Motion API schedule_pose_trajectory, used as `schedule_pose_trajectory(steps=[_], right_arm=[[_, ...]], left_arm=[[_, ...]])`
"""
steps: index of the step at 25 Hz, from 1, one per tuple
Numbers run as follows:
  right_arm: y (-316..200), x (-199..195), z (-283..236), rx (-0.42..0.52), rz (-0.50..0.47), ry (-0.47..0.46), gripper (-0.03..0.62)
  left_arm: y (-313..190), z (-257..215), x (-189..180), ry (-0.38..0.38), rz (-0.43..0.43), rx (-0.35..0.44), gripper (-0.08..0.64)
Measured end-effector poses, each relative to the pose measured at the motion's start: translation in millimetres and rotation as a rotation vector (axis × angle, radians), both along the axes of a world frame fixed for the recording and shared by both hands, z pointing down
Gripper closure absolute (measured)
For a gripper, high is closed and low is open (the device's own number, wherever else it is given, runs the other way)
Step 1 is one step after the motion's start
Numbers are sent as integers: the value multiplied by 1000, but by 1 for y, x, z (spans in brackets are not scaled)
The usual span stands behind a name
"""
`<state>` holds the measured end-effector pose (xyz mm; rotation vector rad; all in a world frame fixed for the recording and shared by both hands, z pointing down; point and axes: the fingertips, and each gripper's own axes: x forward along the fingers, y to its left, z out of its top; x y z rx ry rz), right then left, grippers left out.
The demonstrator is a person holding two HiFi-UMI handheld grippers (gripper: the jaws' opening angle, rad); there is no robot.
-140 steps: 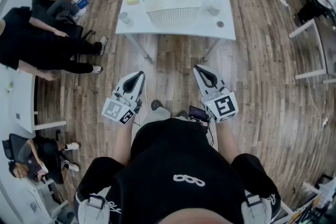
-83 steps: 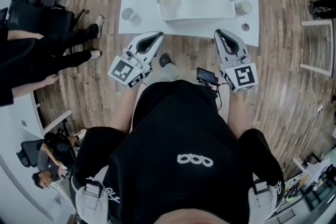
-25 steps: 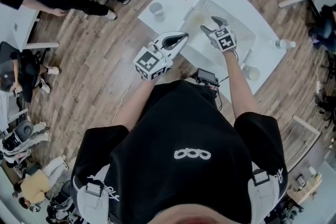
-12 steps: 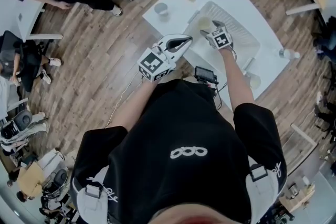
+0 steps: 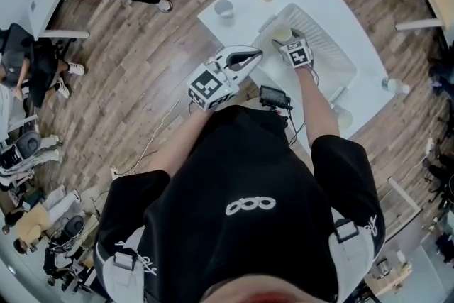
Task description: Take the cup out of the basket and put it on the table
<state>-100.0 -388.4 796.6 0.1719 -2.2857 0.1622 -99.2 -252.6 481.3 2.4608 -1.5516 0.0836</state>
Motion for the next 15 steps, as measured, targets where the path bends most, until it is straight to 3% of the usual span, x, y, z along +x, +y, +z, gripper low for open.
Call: schedule_pose_trajectory(steps=[15], right_arm=[[-11, -10, 4, 46, 2, -15, 282]], left_arm=[[-1, 7, -7, 6, -44, -8, 552]])
